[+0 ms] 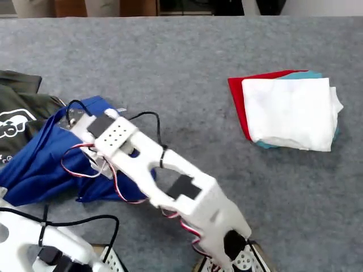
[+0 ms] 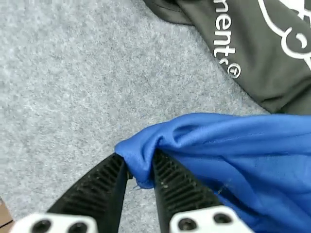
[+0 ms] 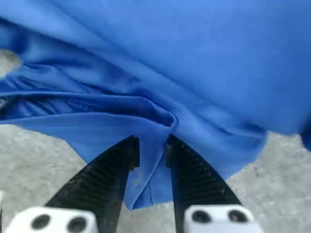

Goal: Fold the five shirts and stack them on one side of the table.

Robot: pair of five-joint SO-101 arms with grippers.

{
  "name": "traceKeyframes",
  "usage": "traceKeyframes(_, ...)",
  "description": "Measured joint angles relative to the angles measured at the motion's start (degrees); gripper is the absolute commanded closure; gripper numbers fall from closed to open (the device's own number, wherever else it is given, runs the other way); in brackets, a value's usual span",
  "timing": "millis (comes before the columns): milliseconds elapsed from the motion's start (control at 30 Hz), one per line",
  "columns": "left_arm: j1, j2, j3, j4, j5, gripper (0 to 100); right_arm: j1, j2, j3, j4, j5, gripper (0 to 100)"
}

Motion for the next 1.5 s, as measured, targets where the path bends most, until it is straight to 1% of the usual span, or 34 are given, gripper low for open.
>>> traceKeyframes(233, 0.00, 0.00, 1.23, 0.00, -0.26, 98, 0.00, 11.87, -17.05, 10.02, 0.00, 88.9)
traceKeyframes(333, 0.00, 0.00, 1.23, 0.00, -0.26, 98, 0.00, 13.63, -23.74, 13.36, 0.00, 88.9)
traceKeyframes(400, 0.00, 0.00, 1.23, 0.00, -0.26, 98, 0.00, 13.54, -26.64, 13.71, 0.00, 88.8)
traceKeyframes(467, 0.00, 0.00, 1.23, 0.00, -0.26, 98, 0.00, 13.54, -27.78, 13.80, 0.00, 86.5)
traceKeyframes(600, -0.35, 0.00, 1.23, -0.62, -0.26, 98, 0.09, 14.33, -27.87, 13.80, 0.00, 77.6)
traceKeyframes(767, -0.35, 0.00, 1.23, -2.46, -0.26, 98, 0.09, 17.76, -28.04, 13.80, 0.00, 77.5)
traceKeyframes(967, -0.35, 0.00, 1.23, -2.81, -0.26, 98, 0.09, 18.99, -28.04, 13.80, 0.00, 77.6)
traceKeyframes(1033, -0.35, 0.00, 1.23, -2.81, -0.26, 98, 0.09, 18.99, -28.04, 13.80, 0.00, 80.5)
traceKeyframes(1133, -0.35, 0.00, 1.23, -2.81, -0.26, 98, 0.09, 18.99, -28.04, 13.80, 0.00, 91.1)
traceKeyframes(1167, -0.35, 0.00, 1.23, -2.81, -0.26, 98, 0.09, 18.99, -28.04, 13.80, 0.00, 93.1)
traceKeyframes(1500, -0.35, 0.00, 1.23, -2.81, -0.26, 98, 0.26, 19.08, -28.04, 13.80, -0.35, 92.5)
